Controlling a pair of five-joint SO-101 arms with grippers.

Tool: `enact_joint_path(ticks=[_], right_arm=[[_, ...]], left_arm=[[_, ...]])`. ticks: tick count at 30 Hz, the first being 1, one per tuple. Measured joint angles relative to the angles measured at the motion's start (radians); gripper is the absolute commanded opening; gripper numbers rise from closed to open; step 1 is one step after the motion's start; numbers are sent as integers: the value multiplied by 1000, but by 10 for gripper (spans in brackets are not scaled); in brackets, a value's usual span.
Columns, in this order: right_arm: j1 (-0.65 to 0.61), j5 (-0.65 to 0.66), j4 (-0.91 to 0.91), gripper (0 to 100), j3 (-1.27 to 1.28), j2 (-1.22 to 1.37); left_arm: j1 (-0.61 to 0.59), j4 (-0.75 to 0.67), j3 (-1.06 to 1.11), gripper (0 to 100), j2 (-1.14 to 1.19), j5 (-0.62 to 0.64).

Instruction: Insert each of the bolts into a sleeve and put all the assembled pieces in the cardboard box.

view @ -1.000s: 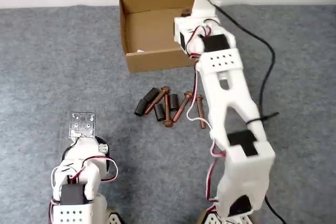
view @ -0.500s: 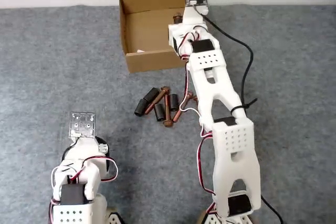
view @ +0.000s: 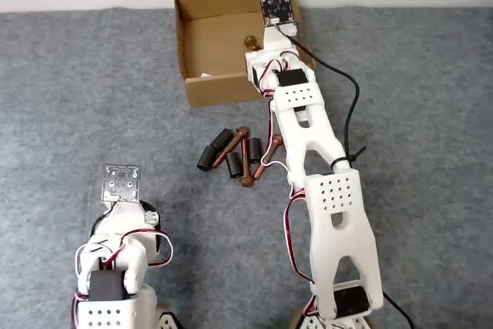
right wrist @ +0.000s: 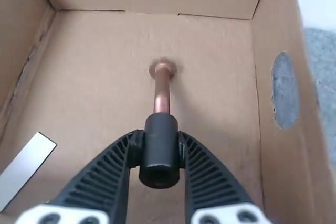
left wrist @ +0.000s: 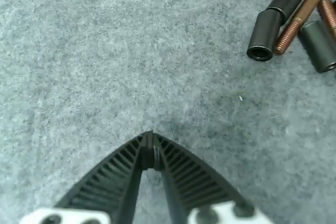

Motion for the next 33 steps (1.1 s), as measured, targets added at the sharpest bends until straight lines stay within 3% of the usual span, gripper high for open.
enact_joint_path(ticks=[6, 15, 33], right_arm=[[3, 41, 18, 159, -41, 26], [3, 44, 130, 168, -101, 31], [-8, 52, 763, 165, -669, 43]], left_arm=[[0, 0, 0, 5, 0, 0], [0, 0, 0, 5, 0, 0], [0, 0, 0, 5, 0, 0]])
